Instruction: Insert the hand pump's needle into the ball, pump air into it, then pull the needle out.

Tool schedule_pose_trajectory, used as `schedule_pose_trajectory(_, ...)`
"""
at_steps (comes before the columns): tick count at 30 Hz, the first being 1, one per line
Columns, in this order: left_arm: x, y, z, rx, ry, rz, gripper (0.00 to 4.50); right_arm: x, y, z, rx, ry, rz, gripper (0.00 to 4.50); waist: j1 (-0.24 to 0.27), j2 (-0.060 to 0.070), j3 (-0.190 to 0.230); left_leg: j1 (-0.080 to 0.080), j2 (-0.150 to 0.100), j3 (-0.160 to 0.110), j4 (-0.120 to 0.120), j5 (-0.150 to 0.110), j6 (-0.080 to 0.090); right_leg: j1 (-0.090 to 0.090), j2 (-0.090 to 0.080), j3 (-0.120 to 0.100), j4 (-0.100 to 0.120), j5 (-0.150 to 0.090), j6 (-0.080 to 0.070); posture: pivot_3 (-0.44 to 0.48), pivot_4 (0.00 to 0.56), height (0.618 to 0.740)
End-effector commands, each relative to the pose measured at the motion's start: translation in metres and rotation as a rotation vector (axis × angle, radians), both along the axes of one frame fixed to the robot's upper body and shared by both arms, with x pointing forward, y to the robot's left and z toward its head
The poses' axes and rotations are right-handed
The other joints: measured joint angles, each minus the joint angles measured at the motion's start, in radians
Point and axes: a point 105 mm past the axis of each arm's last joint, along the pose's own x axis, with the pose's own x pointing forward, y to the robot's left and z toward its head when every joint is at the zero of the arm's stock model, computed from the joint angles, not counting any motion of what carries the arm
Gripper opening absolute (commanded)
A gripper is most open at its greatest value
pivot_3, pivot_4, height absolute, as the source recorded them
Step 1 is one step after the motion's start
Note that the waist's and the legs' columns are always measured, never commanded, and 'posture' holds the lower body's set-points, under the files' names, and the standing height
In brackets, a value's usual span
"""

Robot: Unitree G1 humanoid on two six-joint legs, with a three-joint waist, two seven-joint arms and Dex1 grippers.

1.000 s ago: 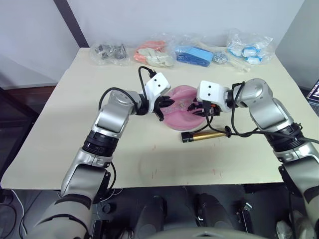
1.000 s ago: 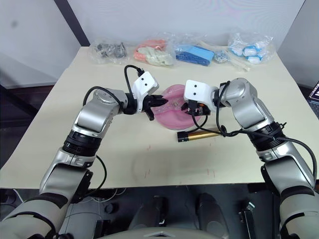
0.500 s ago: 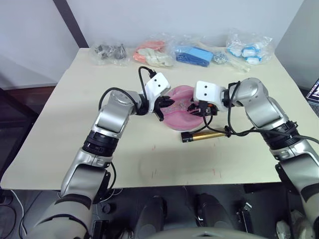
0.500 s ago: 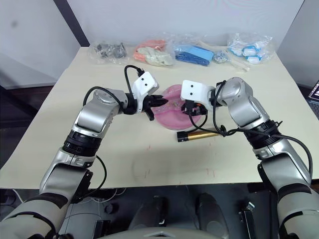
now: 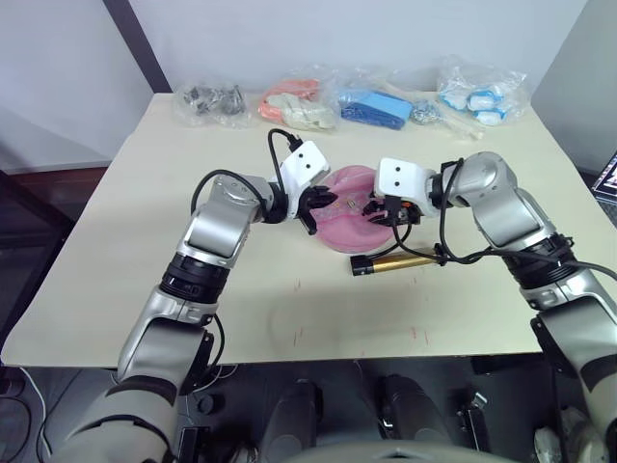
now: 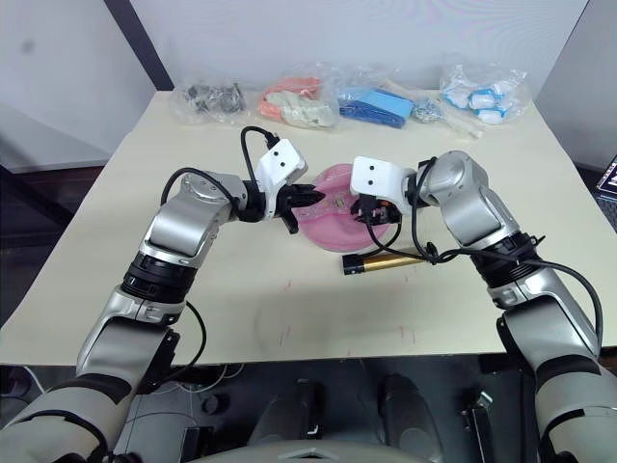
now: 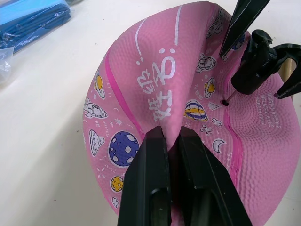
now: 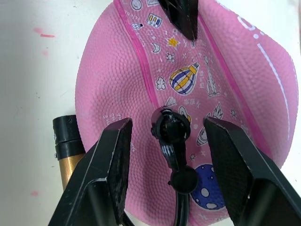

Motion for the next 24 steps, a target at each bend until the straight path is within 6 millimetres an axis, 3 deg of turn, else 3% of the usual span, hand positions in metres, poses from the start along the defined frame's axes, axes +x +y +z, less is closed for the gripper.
schedule_pose_trajectory(1,-0.0017,0.0047,-0.0189,0.039,0.059,0.020,0.00,0.0016,0.0052,0.0181,0.009,-0.062,0.022,2.51,0.000,0.000,0.000,0.000,0.000,0.000,0.000,0.000,0.000,0.000,0.000,0.000,0.000,0.000,0.000,0.000,0.150,0.740)
schedule_pose_trajectory(5,-0.0018,0.0055,-0.0190,0.040,0.058,0.021,0.00,0.0018,0.0062,0.0184,0.012,-0.063,0.023,2.51,0.000,0.000,0.000,0.000,0.000,0.000,0.001,0.000,0.000,0.000,0.000,0.000,0.001,0.000,0.000,0.000,0.150,0.740)
schedule_pose_trajectory(8,-0.0019,0.0057,-0.0189,0.040,0.058,0.021,0.00,0.0019,0.0064,0.0183,0.011,-0.063,0.023,1.72,0.000,0.000,0.000,0.000,0.000,0.000,0.002,0.000,0.000,0.000,0.000,0.000,0.002,0.000,0.000,0.000,0.150,0.740)
schedule_pose_trajectory(11,-0.0017,0.0057,-0.0188,0.041,0.056,0.019,0.00,0.0021,0.0061,0.0175,0.008,-0.065,0.021,0.38,-0.002,0.000,0.000,0.000,0.000,0.000,0.003,0.000,0.000,0.000,0.000,0.000,0.003,0.000,0.000,0.000,0.150,0.740)
schedule_pose_trajectory(24,-0.0005,0.0052,-0.0192,0.042,0.055,0.022,0.00,-0.0001,0.0117,0.0195,-0.026,-0.102,0.024,0.33,-0.003,0.001,0.001,0.000,0.000,0.000,0.008,0.000,0.000,0.000,0.000,0.000,0.009,0.000,0.000,0.000,0.150,0.740)
